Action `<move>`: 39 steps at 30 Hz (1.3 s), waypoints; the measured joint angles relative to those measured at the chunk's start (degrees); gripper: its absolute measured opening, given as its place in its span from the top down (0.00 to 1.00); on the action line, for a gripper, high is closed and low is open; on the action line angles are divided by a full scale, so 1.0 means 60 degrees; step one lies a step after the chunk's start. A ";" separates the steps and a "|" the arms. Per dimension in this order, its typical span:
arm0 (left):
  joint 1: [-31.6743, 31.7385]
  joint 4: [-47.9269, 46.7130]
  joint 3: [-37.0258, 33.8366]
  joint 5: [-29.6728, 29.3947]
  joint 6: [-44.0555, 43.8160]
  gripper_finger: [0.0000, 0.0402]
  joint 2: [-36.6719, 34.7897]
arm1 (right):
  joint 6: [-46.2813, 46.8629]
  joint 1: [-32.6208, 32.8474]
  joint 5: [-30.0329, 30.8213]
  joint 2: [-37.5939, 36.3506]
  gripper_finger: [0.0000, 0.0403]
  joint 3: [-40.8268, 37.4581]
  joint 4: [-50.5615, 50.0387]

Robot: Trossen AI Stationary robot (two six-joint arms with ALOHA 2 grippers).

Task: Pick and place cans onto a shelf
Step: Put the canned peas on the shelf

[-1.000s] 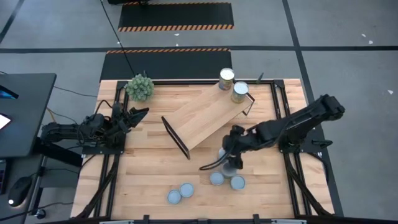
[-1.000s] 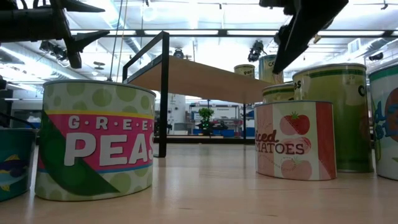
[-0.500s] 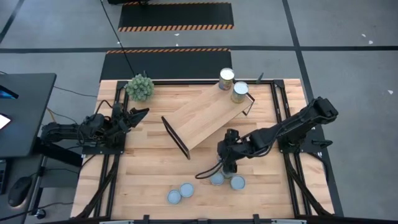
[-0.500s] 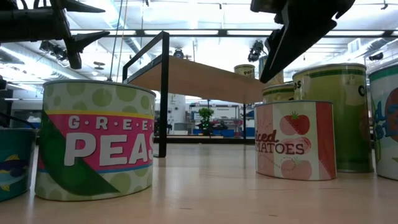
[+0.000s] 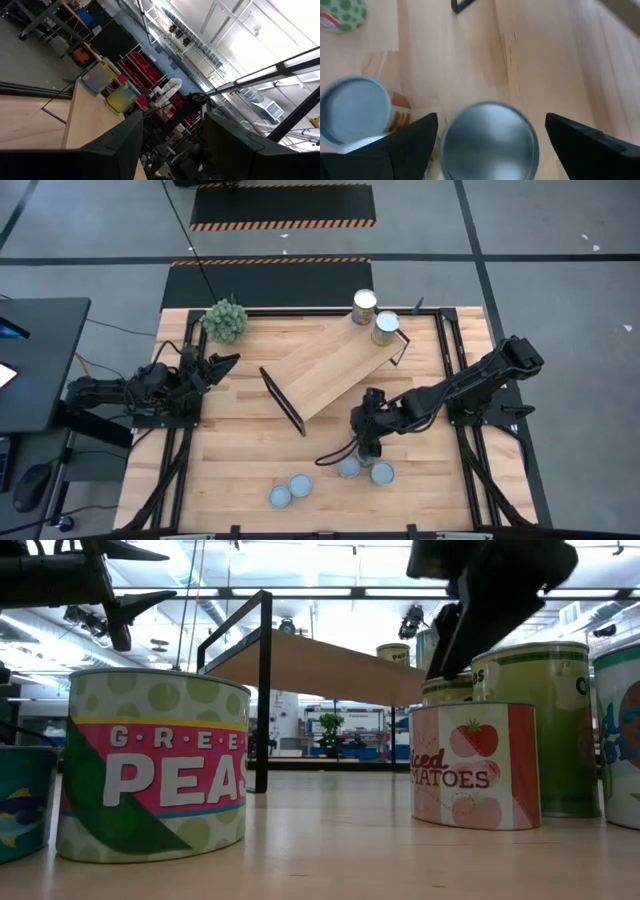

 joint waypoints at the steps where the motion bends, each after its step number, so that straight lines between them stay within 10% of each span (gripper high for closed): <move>1: 0.0000 0.0000 0.0000 -0.0003 -0.0001 0.46 0.0000 | 0.0037 0.0001 -0.0066 0.0000 0.06 -0.0055 0.0061; 39: 0.0000 0.0007 0.0000 -0.0003 0.0035 0.46 0.0000 | -0.1138 -0.1207 -0.1827 -0.0381 0.21 0.0066 -0.1425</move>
